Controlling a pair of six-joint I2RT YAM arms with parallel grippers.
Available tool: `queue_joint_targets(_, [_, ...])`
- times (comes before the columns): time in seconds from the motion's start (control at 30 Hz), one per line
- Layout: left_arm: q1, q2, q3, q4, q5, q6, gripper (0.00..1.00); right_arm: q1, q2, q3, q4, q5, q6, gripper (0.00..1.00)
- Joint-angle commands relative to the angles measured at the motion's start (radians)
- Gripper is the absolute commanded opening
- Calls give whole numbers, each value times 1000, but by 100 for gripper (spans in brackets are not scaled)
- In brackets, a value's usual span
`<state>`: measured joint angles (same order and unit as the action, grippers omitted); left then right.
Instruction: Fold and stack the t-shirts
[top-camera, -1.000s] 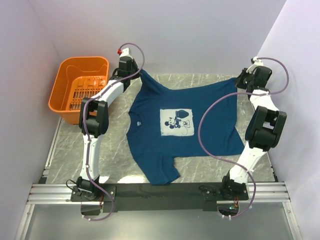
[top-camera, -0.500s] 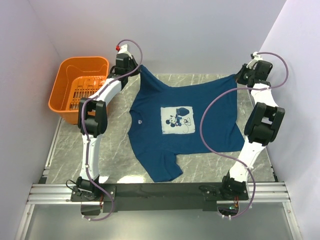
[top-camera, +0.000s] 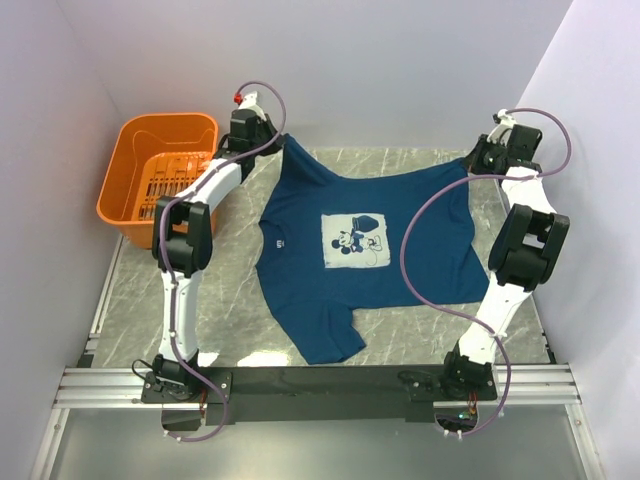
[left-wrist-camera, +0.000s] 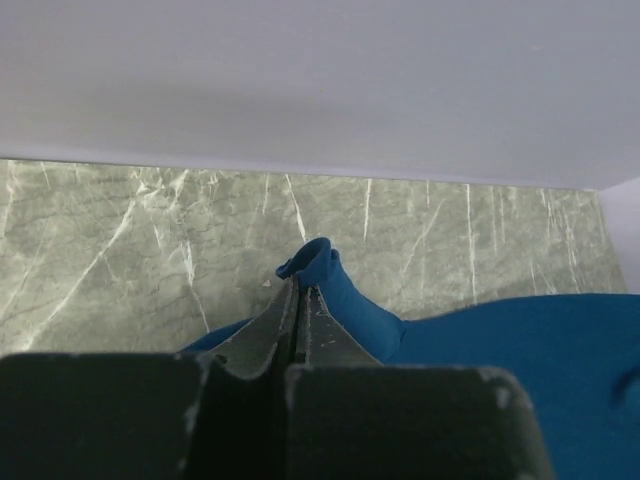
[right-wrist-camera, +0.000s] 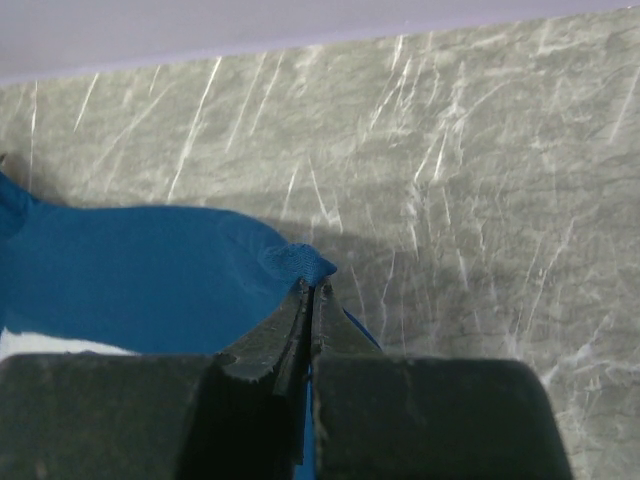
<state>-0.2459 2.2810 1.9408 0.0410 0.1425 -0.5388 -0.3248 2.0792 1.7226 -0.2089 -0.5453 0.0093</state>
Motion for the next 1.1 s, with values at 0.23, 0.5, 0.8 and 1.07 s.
queue_joint_targets(0.23, [2, -204, -126, 76, 40, 42, 1, -33, -1, 37, -38, -56, -83, 2])
queue_joint_targets(0.5, [2, -235, -181, 66, 88, 48, 1, -34, 56, 106, -69, -65, -137, 5])
queue_joint_targets(0.8, [0, -218, -146, 43, 100, 42, 1, 0, 131, 230, -109, -10, -350, 6])
queue_joint_targets(1.07, [0, -222, -141, 36, 109, 66, 1, 29, 142, 246, -115, 16, -635, 4])
